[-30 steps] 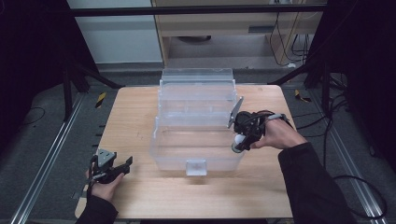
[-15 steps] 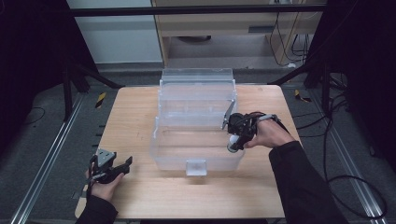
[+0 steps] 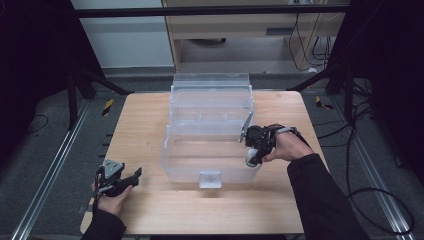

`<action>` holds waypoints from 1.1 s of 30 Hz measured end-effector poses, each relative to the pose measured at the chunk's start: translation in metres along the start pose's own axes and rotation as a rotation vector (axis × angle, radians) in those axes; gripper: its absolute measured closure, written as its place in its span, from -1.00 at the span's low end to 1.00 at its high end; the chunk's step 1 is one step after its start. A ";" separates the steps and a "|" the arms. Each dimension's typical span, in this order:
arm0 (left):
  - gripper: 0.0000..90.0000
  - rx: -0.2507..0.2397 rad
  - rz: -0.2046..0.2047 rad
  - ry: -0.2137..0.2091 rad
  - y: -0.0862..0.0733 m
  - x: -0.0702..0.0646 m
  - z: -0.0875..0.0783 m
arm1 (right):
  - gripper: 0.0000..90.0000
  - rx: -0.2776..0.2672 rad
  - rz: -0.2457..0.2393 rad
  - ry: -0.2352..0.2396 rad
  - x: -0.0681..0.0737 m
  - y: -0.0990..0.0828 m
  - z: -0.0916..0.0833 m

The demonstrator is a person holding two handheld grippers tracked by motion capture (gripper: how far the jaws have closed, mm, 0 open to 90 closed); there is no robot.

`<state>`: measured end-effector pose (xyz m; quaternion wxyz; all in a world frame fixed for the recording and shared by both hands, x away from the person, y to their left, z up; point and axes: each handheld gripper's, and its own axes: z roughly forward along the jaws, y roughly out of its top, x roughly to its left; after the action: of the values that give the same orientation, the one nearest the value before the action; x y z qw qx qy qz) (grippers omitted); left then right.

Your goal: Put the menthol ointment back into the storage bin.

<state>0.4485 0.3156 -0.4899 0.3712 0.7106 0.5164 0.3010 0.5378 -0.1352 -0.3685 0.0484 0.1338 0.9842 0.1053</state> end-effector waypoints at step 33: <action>-0.32 0.000 0.002 0.001 0.000 0.000 0.000 | 0.12 -0.005 0.029 0.016 0.001 -0.006 0.006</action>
<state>0.4486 0.3157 -0.4900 0.3709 0.7109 0.5159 0.3016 0.5363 -0.1397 -0.3758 0.0392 0.1470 0.9823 0.1095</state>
